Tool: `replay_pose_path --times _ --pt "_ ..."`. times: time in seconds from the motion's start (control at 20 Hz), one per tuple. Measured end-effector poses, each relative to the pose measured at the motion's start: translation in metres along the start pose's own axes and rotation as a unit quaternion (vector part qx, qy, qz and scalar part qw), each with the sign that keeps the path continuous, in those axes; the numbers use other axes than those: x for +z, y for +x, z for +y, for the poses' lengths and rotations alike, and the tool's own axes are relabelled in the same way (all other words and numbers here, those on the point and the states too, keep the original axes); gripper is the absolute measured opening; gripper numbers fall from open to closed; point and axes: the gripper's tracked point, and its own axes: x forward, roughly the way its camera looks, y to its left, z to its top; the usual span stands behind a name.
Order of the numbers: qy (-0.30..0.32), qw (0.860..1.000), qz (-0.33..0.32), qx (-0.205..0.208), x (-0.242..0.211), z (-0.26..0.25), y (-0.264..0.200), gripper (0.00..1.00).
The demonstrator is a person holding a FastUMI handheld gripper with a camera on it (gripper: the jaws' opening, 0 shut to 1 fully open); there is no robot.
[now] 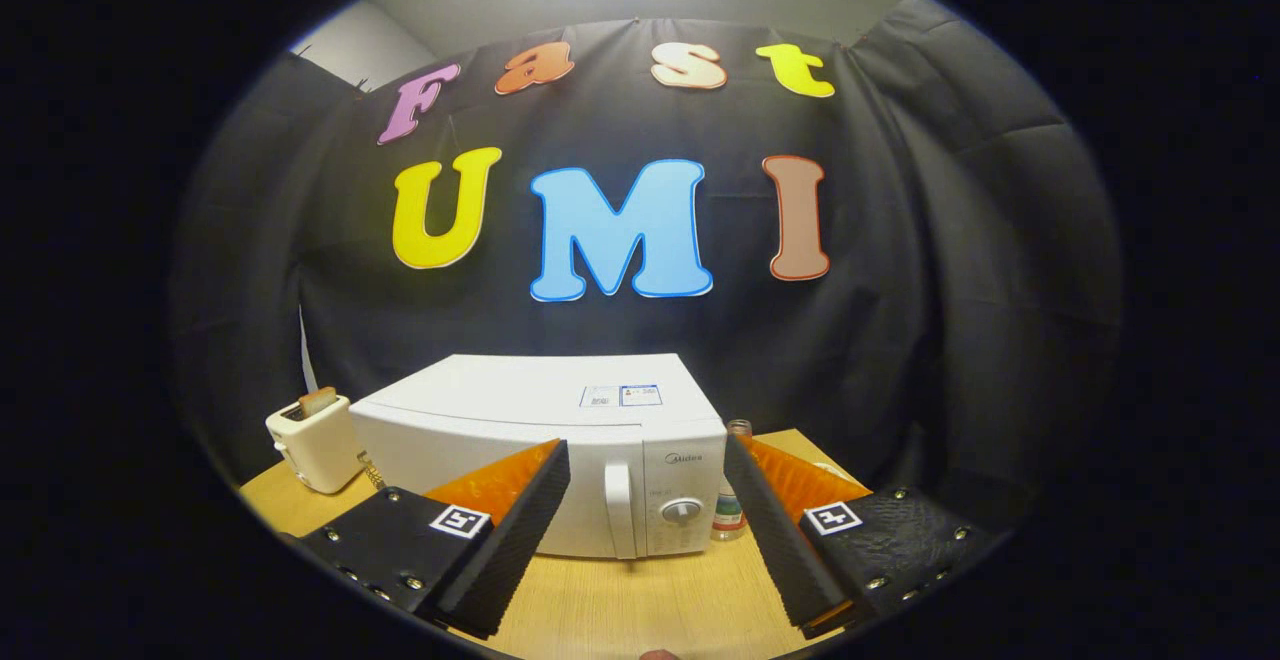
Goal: Open the microwave, put the food inside, and close the microwave door.
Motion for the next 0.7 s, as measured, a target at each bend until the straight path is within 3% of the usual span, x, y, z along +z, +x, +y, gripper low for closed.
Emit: replay_pose_path --times 0.7 --pt "-0.031 0.995 0.09 0.036 -0.08 0.015 0.071 0.99"
